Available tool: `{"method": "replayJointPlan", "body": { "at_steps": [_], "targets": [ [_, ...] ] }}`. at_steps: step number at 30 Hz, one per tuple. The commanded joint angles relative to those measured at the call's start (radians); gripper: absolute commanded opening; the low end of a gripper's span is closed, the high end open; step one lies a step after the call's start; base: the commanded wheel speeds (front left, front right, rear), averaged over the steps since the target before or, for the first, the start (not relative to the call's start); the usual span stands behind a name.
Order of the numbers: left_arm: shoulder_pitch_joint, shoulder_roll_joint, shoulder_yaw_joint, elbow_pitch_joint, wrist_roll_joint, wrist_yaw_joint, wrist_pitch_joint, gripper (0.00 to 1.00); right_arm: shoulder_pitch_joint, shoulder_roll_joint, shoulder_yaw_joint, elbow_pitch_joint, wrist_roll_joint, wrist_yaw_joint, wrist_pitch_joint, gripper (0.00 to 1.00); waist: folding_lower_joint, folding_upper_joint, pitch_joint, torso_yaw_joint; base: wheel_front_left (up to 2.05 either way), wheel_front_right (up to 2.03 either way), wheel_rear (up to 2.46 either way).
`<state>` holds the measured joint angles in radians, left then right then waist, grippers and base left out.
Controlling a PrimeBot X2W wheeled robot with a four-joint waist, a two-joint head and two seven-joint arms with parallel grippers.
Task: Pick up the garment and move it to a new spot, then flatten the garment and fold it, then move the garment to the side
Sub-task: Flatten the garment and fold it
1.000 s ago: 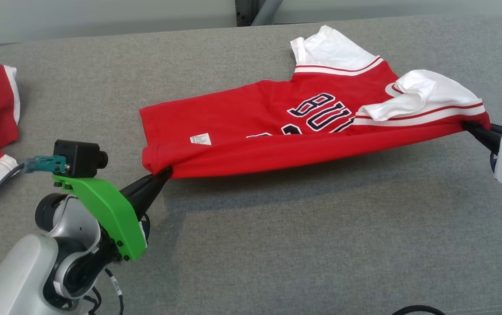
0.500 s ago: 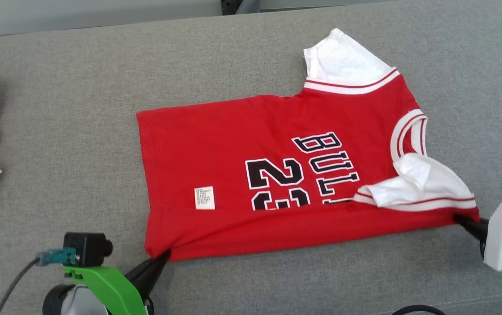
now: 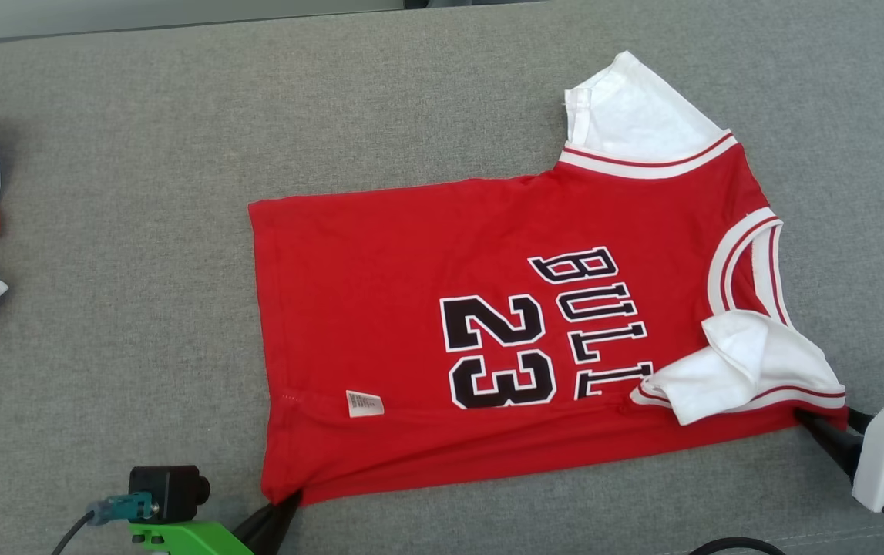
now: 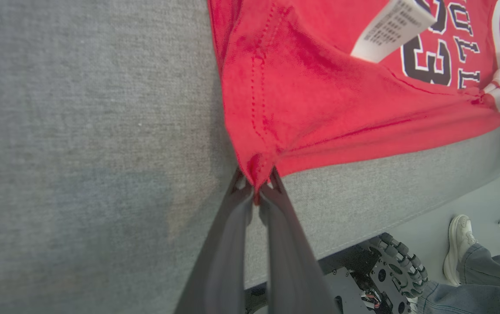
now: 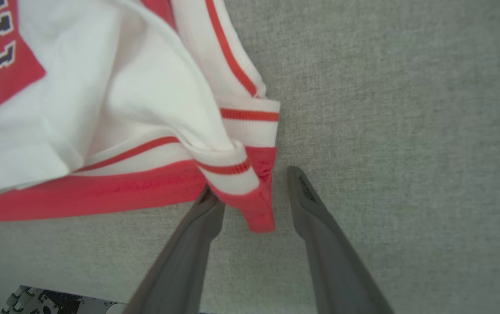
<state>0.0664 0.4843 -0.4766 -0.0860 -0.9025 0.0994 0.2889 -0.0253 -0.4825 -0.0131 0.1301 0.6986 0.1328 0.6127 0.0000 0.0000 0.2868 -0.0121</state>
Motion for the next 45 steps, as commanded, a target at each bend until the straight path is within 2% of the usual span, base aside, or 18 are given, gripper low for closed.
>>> {"method": "replayJointPlan", "body": {
  "at_steps": [1,2,9,12,16,19,25,26,32,33,37,45],
  "targets": [
    [0.019,0.001,0.008,0.006,-0.002,0.003,-0.005,0.93,0.001,-0.008,-0.003,0.006,-0.016,-0.004,-0.004,1.0,0.0,0.0,0.001,0.0,0.0,0.0,0.0],
    [0.022,0.002,0.011,0.001,-0.004,0.006,-0.008,1.0,-0.002,-0.019,-0.007,-0.004,-0.017,-0.004,-0.001,1.0,0.0,0.0,0.001,0.0,0.0,0.0,0.0],
    [0.027,0.088,0.05,-0.123,0.069,0.053,-0.021,1.0,-0.086,-0.104,-0.081,-0.151,-0.003,-0.003,0.033,1.0,0.0,0.0,0.038,-0.005,0.0,0.0,0.0],
    [-0.041,0.124,0.085,-0.178,0.083,0.066,-0.003,1.0,-0.176,-0.126,-0.086,-0.211,-0.025,-0.002,0.049,1.0,0.0,0.0,0.081,0.006,0.0,0.0,0.0],
    [-0.185,0.143,0.094,-0.152,0.112,0.054,0.042,1.0,-0.365,-0.089,-0.065,-0.212,-0.12,-0.002,0.007,1.0,0.0,0.0,0.158,0.028,0.0,0.0,0.0],
    [-0.343,0.101,0.07,-0.098,0.112,0.018,0.079,1.0,-0.519,-0.054,-0.025,-0.146,-0.183,-0.002,-0.02,1.0,0.0,0.0,0.219,0.06,0.0,0.0,0.0],
    [-0.625,-0.004,0.004,0.126,0.152,-0.05,0.103,1.0,-0.764,0.021,0.053,0.045,-0.266,-0.003,-0.027,1.0,0.0,0.0,0.302,0.127,0.0,0.0,0.0],
    [-0.625,-0.004,0.004,0.126,0.152,-0.05,0.103,1.0,-0.764,0.021,0.053,0.045,-0.266,-0.003,-0.027,1.0,0.0,0.0,0.302,0.127,0.0,0.0,0.0],
    [-0.771,-0.121,-0.039,0.318,0.133,-0.104,0.101,1.0,-0.899,0.068,0.089,0.242,-0.328,-0.003,-0.054,1.0,0.0,0.0,0.31,0.177,0.0,0.0,0.0],
    [-0.8,-0.155,-0.041,0.361,0.122,-0.113,0.09,1.0,-0.924,0.079,0.105,0.294,-0.339,-0.003,-0.055,1.0,0.0,0.0,0.309,0.186,0.0,0.0,0.0],
    [-0.843,-0.209,-0.05,0.422,0.1,-0.139,0.09,1.0,-0.962,0.091,0.123,0.377,-0.353,-0.003,-0.073,1.0,0.0,0.0,0.311,0.199,0.0,0.0,0.0],
    [-0.915,-0.255,-0.07,0.493,0.09,-0.164,0.097,1.0,-1.002,0.063,0.103,0.498,-0.398,-0.003,-0.1,1.0,0.0,0.0,0.313,0.208,0.0,0.0,0.0]
  ]
}}
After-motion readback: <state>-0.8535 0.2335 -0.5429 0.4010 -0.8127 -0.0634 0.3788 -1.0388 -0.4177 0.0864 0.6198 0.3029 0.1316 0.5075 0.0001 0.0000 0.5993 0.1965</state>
